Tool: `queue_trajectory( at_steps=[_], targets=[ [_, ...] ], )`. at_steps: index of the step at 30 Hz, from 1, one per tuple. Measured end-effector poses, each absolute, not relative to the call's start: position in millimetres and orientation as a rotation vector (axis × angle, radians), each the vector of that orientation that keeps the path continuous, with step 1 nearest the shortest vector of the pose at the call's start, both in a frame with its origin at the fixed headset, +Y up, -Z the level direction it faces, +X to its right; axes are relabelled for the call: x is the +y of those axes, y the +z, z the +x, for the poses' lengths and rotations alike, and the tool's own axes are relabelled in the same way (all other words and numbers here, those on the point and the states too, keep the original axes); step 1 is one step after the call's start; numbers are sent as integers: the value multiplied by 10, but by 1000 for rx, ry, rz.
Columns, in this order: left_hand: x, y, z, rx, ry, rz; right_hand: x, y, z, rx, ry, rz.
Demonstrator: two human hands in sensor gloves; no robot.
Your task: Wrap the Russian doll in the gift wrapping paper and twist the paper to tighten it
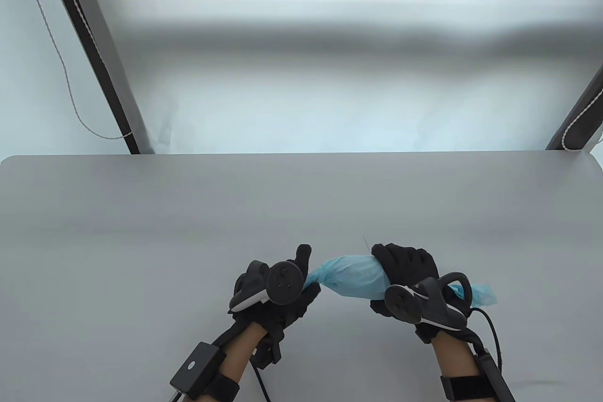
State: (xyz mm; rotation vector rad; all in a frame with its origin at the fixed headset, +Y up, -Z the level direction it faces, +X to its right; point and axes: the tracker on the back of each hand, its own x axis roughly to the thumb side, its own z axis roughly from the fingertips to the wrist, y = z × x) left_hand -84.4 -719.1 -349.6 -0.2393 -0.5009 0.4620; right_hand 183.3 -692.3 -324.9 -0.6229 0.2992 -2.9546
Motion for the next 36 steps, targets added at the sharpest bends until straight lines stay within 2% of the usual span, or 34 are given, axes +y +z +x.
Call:
queue_trajectory(
  at_steps=[3,6,10,15,27,36],
  targets=[
    [-7205,-3528,-862,-486,539,-376,-6960,-3256,1825,274,-2969,-636],
    [-7211,-3529,-824,-505,423,-429,-6938,-3229,1779,286,-2912,-660],
    [-7179,-3513,-768,-457,260,-396,-6922,-3200,1730,291,-2877,-673],
    [-7168,-3458,-714,-387,84,-270,-6894,-3142,1620,310,-2832,-719],
    [-7214,-3447,-802,-392,214,-130,-6871,-3112,1577,337,-2894,-738],
    [-7268,-3487,-881,-386,182,-212,-6931,-3092,1460,305,-2906,-802]
  ],
)
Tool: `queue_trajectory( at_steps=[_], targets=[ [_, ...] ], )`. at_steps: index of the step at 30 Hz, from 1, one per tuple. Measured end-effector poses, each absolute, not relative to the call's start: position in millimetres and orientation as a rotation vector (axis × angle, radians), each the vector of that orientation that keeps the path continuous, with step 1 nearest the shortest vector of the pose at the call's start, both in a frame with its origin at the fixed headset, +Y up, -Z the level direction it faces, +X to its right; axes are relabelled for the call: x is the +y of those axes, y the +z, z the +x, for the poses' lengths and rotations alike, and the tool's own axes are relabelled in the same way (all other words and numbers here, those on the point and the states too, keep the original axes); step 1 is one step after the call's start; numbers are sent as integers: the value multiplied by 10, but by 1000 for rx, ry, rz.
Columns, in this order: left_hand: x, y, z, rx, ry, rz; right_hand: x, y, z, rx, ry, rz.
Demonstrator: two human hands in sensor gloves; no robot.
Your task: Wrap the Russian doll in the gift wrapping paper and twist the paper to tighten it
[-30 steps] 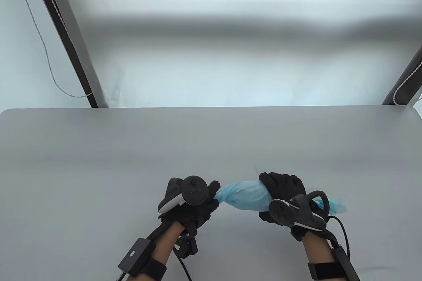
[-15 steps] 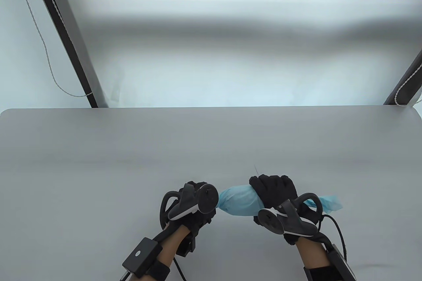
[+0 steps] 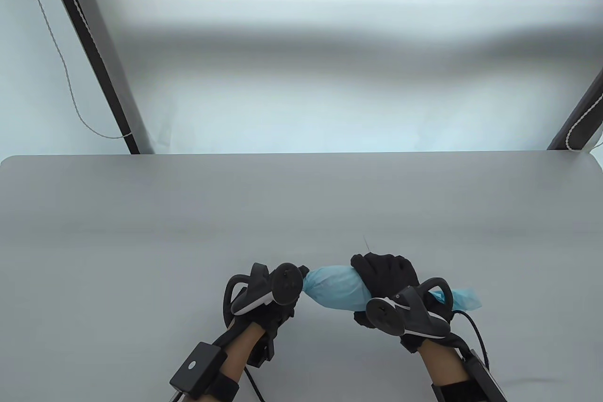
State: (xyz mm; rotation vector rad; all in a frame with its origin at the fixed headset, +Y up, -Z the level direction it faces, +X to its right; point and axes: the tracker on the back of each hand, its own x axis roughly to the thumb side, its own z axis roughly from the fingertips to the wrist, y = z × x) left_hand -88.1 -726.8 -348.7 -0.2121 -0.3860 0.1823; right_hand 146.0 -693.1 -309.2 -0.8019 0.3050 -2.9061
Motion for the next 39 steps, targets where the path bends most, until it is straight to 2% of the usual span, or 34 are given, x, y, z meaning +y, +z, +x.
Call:
queue_trajectory(
  at_steps=[7,22,26,28,32,36,39],
  targets=[
    [-7259,-3468,-839,-434,210,-163,-6948,-3089,1452,288,-2909,-807],
    [-7275,-3469,-752,-507,103,-253,-6962,-3191,1629,258,-2907,-703],
    [-7243,-3460,-767,-579,219,-264,-6964,-3230,1733,267,-2930,-675],
    [-7235,-3495,-819,-523,380,-259,-6954,-3241,1781,273,-2928,-695],
    [-7255,-3556,-895,-453,657,-394,-6931,-3239,1814,289,-2932,-712],
    [-7209,-3598,-924,-469,706,-574,-6910,-3219,1798,302,-2912,-729],
    [-7271,-3628,-962,-393,853,-668,-6876,-3187,1758,376,-2879,-745]
  ],
)
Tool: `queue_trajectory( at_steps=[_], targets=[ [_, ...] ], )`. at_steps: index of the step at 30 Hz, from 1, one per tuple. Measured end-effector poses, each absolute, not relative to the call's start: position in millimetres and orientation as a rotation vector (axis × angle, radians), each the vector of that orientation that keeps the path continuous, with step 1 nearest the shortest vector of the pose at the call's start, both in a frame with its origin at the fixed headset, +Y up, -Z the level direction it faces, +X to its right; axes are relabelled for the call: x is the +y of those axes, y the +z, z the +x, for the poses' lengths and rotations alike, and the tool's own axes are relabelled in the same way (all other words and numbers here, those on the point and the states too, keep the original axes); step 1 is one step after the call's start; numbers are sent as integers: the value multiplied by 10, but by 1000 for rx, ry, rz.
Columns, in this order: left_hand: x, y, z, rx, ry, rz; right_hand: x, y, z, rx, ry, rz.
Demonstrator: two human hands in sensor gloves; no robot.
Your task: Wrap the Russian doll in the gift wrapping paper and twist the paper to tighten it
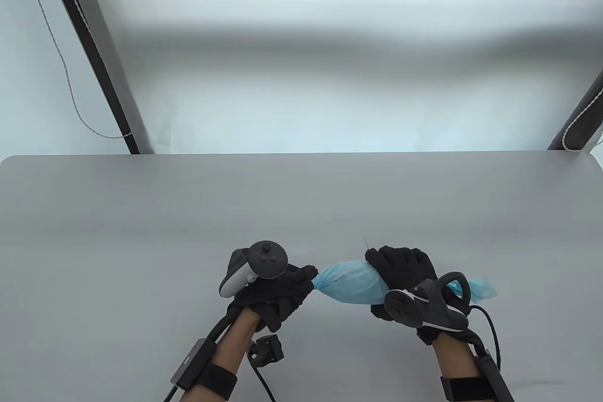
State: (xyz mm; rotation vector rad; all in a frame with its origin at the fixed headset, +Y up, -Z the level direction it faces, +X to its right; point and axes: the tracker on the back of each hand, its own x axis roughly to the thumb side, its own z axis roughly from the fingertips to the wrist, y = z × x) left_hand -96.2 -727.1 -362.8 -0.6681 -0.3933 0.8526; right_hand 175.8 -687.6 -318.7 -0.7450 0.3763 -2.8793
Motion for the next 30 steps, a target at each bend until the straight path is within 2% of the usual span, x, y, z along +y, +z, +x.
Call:
queue_trajectory(
  at_steps=[4,8,11,16,19,23,30],
  targets=[
    [-7341,-3657,-1005,-374,873,-754,-6846,-3135,1703,457,-2836,-799],
    [-7357,-3633,-959,-428,739,-766,-6833,-3104,1665,479,-2826,-833],
    [-7353,-3612,-904,-384,619,-732,-6856,-3090,1647,464,-2806,-858],
    [-7268,-3583,-838,-358,402,-484,-6858,-3097,1627,446,-2809,-854],
    [-7194,-3540,-816,-323,415,-293,-6831,-3102,1650,466,-2834,-824],
    [-7081,-3520,-849,-361,401,-173,-6833,-3105,1669,443,-2891,-806],
    [-7128,-3553,-918,-366,435,-293,-6889,-3109,1583,364,-2887,-827]
  ],
)
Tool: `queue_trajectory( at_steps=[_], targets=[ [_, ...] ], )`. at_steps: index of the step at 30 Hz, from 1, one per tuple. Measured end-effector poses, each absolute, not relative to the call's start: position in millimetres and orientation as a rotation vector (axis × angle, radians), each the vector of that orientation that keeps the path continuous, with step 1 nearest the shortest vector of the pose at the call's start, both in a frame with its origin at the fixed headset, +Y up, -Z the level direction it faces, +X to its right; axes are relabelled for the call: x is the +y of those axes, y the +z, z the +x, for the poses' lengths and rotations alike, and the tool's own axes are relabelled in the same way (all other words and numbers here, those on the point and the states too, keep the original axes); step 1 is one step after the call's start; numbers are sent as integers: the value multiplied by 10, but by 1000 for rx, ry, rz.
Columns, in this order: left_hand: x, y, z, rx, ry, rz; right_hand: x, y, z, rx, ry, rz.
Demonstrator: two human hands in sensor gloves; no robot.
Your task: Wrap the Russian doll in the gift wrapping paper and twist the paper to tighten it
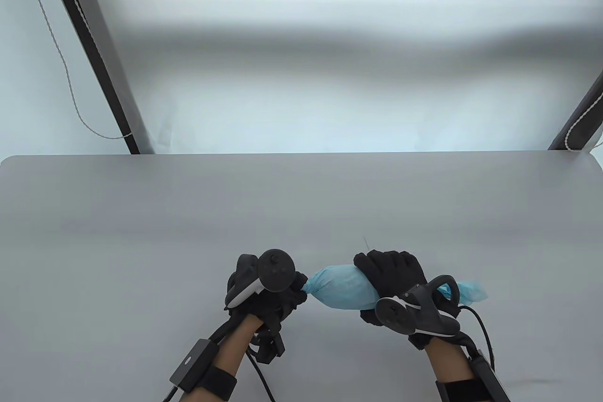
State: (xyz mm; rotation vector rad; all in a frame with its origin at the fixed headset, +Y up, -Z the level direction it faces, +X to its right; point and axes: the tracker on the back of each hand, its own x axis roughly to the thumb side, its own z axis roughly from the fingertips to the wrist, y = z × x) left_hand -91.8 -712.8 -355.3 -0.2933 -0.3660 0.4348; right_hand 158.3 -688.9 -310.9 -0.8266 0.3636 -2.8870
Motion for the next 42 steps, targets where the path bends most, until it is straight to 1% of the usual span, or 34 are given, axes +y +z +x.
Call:
queue_trajectory(
  at_steps=[3,8,9,11,12,14,15,17,18,20,21,23,27,29,31,34,38,42],
  targets=[
    [-7105,-3526,-916,-350,418,-268,-6879,-3104,1561,350,-2901,-821],
    [-7095,-3475,-924,-312,397,-169,-6890,-3116,1541,296,-2941,-800],
    [-7095,-3452,-921,-294,398,-135,-6894,-3121,1534,276,-2957,-791],
    [-7051,-3396,-904,-286,372,-18,-6892,-3135,1538,266,-2985,-780],
    [-7028,-3374,-895,-291,357,15,-6889,-3143,1544,248,-3010,-782],
    [-6954,-3320,-876,-318,295,131,-6878,-3157,1556,199,-3079,-788],
    [-6936,-3309,-869,-328,267,143,-6873,-3158,1554,182,-3085,-792],
    [-6946,-3318,-888,-323,259,108,-6875,-3156,1536,182,-3062,-784],
    [-6962,-3327,-909,-336,260,67,-6883,-3160,1529,178,-3047,-777],
    [-6997,-3332,-962,-361,261,38,-6901,-3190,1540,184,-3052,-754],
    [-7000,-3334,-995,-363,238,-19,-6911,-3227,1538,169,-3077,-753],
    [-6956,-3320,-1061,-332,228,-37,-6931,-3291,1517,136,-3062,-724],
    [-6885,-3308,-1157,-281,196,-52,-6984,-3539,1449,106,-2990,-672],
    [-6915,-3319,-1190,-259,115,-128,-7024,-3719,1409,88,-2988,-673],
    [-6960,-3346,-1232,-228,68,-173,-7075,-3886,1370,71,-3011,-665],
    [-7033,-3395,-1314,-197,65,-228,-7181,-4106,1302,46,-3056,-661],
    [-7107,-3449,-1394,-160,77,-282,-7341,-4302,1195,-1,-3063,-700],
    [-7152,-3473,-1437,-122,71,-313,-7508,-4416,1106,-81,-3066,-724]
  ],
)
